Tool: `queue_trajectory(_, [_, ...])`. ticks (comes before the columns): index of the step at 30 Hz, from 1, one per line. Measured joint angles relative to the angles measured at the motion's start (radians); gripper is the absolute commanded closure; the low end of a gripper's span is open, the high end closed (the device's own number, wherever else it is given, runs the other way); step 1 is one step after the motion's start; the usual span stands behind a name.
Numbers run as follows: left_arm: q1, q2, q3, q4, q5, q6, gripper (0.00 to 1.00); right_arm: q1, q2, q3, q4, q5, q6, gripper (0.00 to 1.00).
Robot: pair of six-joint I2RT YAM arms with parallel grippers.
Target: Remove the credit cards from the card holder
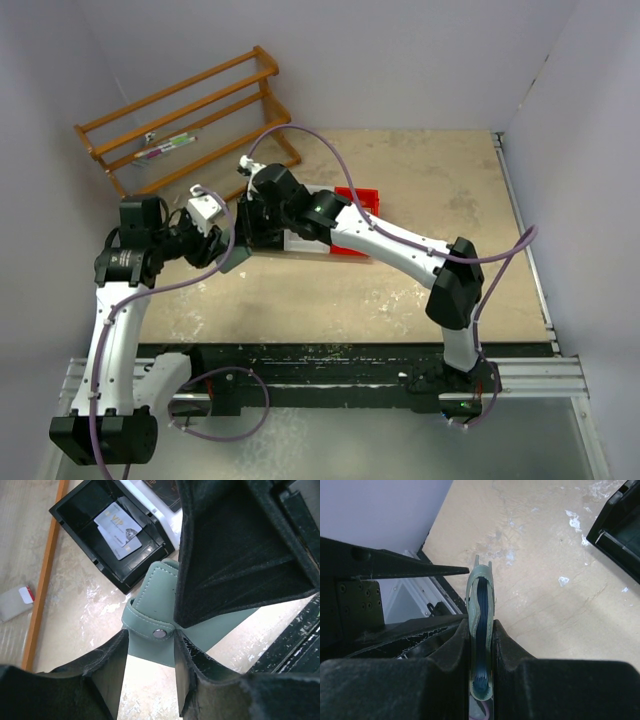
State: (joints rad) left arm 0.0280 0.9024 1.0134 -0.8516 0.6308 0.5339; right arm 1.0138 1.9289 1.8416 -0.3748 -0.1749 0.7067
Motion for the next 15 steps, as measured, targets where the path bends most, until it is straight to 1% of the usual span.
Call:
queue_trajectory(3, [-0.004, -0.005, -0.010, 0.023, -0.026, -0.008, 0.72, 0.000, 0.016, 0.029, -0.010, 0.010, 0.002, 1.00])
queue_trajectory(5, [-0.006, -0.005, -0.010, 0.029, -0.039, -0.018, 0.79, -0.002, 0.028, 0.042, -0.008, 0.012, 0.003, 1.00])
queue_trajectory(7, [-0.010, -0.002, -0.011, 0.037, -0.060, -0.036, 0.82, -0.003, 0.034, 0.045, 0.002, 0.018, 0.006, 1.00])
queue_trajectory(11, [-0.014, -0.003, -0.011, 0.058, -0.086, -0.072, 0.83, -0.004, 0.036, 0.045, 0.018, 0.027, 0.010, 1.00])
queue_trajectory(15, [-0.015, -0.005, -0.010, 0.069, -0.093, -0.097, 0.87, -0.005, 0.036, 0.045, 0.028, 0.028, 0.010, 1.00])
